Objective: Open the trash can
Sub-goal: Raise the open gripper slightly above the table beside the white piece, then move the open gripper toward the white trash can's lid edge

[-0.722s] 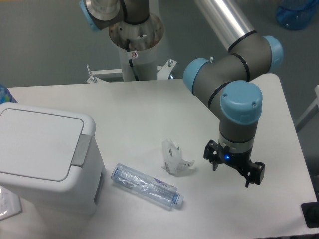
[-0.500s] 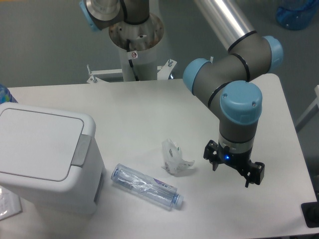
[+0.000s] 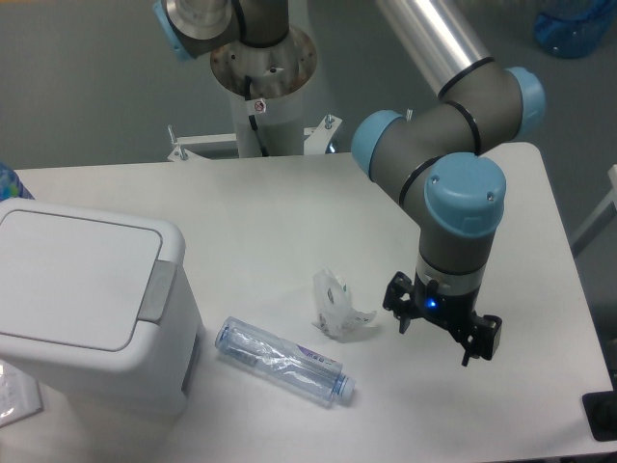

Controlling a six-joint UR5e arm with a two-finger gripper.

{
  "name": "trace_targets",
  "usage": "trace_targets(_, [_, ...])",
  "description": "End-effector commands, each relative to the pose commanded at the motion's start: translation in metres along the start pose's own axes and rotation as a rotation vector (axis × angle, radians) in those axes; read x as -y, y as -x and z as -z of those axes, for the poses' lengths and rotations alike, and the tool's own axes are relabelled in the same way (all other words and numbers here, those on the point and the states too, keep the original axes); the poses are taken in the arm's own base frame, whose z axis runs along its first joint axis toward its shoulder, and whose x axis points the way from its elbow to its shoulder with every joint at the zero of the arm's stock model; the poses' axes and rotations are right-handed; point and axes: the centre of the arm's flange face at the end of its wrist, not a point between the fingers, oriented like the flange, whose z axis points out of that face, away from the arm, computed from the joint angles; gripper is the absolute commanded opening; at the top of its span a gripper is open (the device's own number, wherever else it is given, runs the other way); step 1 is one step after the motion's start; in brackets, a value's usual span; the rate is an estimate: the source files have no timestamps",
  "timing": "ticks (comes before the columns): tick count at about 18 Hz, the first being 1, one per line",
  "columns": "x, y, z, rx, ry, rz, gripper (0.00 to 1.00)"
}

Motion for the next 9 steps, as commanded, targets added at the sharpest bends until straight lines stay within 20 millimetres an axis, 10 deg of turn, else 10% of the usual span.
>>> trace_targets(9, [0.043,-0.04,0.065,-0.15,-0.261,0.345,1.0])
